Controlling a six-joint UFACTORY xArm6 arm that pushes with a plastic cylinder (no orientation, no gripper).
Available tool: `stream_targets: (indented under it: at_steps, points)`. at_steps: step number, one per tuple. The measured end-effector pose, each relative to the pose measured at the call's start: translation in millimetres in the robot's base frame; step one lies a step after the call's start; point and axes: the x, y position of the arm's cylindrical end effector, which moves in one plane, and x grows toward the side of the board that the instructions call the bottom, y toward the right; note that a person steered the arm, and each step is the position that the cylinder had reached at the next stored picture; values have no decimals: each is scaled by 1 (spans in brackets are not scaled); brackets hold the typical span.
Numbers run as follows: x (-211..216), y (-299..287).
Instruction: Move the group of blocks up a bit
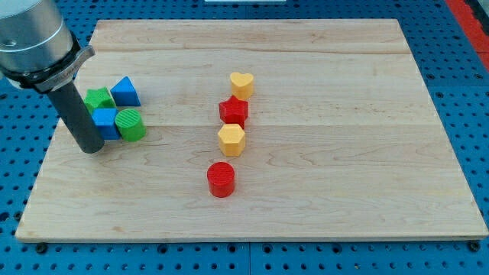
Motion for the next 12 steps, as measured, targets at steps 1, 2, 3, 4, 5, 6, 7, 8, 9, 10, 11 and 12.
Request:
stream_targets:
  at_steps: [1,2,3,4,5,6,7,8,9,10,11,12]
  points:
    - [-12,1]
    - [-29,3]
    - [1,6]
    - [65,70]
    - [132,85]
    - [127,137]
    - [111,179]
    - [78,170]
    - [52,178]
    - [22,180]
    - [64,187]
    - [82,231]
